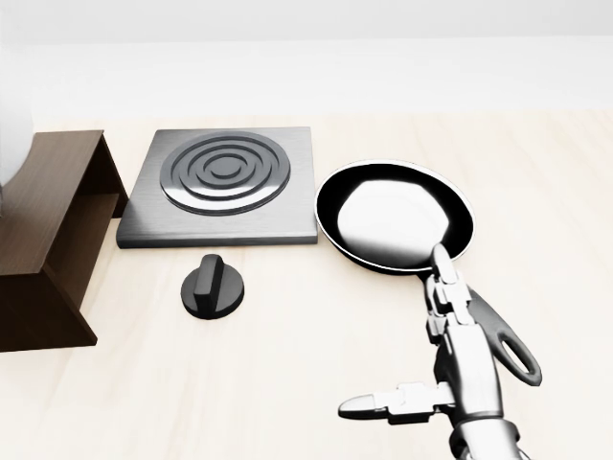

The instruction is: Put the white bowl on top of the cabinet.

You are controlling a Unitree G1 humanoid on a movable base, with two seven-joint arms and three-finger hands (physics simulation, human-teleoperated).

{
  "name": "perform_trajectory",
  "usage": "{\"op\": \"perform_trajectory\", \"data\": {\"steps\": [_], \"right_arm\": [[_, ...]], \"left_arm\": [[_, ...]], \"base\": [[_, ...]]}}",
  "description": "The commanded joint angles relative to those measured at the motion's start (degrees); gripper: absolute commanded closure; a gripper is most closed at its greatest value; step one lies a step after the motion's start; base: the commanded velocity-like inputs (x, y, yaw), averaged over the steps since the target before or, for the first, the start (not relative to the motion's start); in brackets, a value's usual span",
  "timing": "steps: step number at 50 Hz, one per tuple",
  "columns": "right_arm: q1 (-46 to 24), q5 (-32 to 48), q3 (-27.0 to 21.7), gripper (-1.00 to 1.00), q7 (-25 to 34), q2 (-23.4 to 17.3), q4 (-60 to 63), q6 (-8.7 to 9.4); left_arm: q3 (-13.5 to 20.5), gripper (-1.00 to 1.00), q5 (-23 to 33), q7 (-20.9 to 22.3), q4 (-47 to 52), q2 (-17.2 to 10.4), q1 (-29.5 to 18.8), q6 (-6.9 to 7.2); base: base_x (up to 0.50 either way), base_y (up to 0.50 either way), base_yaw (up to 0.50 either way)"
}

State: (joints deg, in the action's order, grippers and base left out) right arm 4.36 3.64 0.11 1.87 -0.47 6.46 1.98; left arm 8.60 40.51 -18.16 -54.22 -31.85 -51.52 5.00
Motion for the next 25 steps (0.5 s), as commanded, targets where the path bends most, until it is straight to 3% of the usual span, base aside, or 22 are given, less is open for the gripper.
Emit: {"op": "perform_trajectory", "data": {"steps": [1,15,25], "right_arm": [[-0.1,0.2,0.2,-1.00,0.0,0.0,-0.3,0.04],[-0.5,0.7,0.6,-1.00,-0.2,0.1,-2.0,-1.00],[0.0,0.9,0.7,-1.00,-0.2,0.1,-1.0,-0.60]], "left_arm": [[-0.8,1.00,-1.4,-5.2,-3.2,-0.5,-2.2,0.00],[-1.4,1.00,-1.1,-6.7,-5.3,-0.4,-2.4,0.00],[-1.5,1.00,-1.8,-6.9,-6.1,-0.4,-2.1,0.00]], "base": [[0.00,0.00,0.00],[0.00,0.00,0.00],[0.00,0.00,0.00]]}}
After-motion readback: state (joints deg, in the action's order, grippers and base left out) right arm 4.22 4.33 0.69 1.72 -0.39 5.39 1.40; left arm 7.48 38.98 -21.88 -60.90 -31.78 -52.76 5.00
